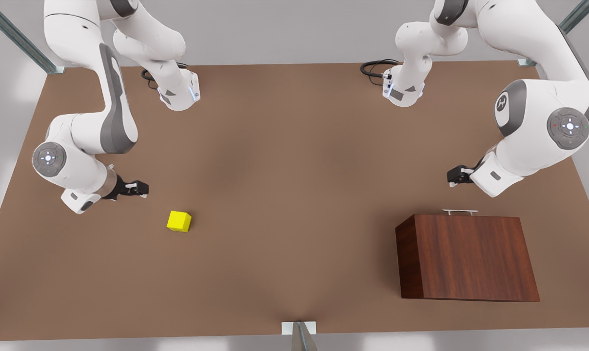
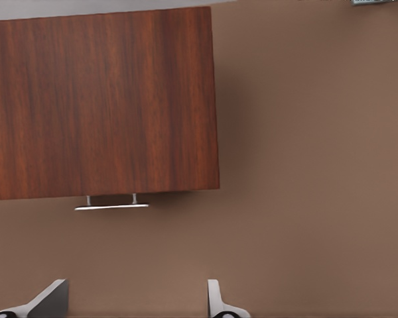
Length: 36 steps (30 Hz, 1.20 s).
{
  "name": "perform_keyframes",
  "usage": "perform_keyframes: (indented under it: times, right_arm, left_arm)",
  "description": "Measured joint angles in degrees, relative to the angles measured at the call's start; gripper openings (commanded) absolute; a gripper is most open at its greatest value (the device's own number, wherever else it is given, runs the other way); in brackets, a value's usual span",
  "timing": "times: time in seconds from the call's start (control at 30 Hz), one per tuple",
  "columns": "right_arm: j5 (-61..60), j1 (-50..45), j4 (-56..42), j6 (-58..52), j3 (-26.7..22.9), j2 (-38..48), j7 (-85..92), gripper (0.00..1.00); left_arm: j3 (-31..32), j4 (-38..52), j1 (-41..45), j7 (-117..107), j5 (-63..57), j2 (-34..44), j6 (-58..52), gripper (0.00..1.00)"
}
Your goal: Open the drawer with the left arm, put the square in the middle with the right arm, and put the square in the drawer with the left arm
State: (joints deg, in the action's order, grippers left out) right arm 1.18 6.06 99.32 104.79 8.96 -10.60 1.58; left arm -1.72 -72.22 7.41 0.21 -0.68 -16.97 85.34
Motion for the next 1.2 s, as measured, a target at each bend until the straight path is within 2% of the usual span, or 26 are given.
perform_keyframes:
  times: [0.07,0.17,0.27,0.37,0.47,0.5,0.57,0.73,0.8,1.1,1.2]
  right_arm:
    - [0.33,-0.32,-0.33,0.68,0.00,-0.81,0.00,1.00]
    - [0.14,-1.07,0.32,5.11,0.07,-3.65,-0.49,1.00]
    - [-0.13,-1.51,1.03,12.34,0.17,-9.97,-4.16,1.00]
    - [-0.21,-2.84,11.97,29.44,0.35,-11.08,-5.98,1.00]
    - [-0.63,-4.76,15.78,33.63,0.44,-12.78,-6.77,1.00]
    - [-1.58,-4.75,18.80,39.42,0.44,-13.86,-8.99,1.00]
    - [-1.33,-4.81,19.44,40.76,0.36,-14.96,-8.84,1.00]
    - [-1.01,-4.66,19.42,40.32,0.27,-14.71,-8.61,1.00]
    - [-1.00,-4.67,19.60,40.37,0.22,-14.87,-8.79,1.00]
    - [-1.36,-4.04,16.19,40.55,-0.17,-18.11,-12.55,1.00]
    - [-1.40,-4.13,15.67,41.16,-0.70,-19.55,-12.65,1.00]
  left_arm:
    - [0.05,-3.36,-0.06,-5.93,-0.05,1.31,1.76,1.00]
    - [-0.30,-23.63,-0.56,-30.04,-0.04,11.63,19.40,1.00]
    - [-1.69,-37.98,0.10,-48.11,0.11,16.62,36.17,1.00]
    - [-5.01,-48.34,1.84,-53.29,2.27,20.06,48.98,1.00]
    - [-6.71,-55.49,-2.28,-53.38,5.93,22.10,55.45,1.00]
    - [-6.81,-57.68,-1.72,-53.38,7.19,22.68,58.13,1.00]
    - [-7.55,-58.76,0.36,-53.47,9.76,22.45,60.04,1.00]
    - [-7.85,-61.96,-0.49,-53.47,16.02,19.30,66.84,1.00]
    - [-9.01,-62.17,0.91,-53.47,18.65,18.73,67.06,1.00]
    - [-10.32,-62.25,-3.37,-53.38,23.10,13.48,70.40,1.00]
    - [-10.32,-62.10,-1.89,-53.38,24.07,12.39,71.04,1.00]
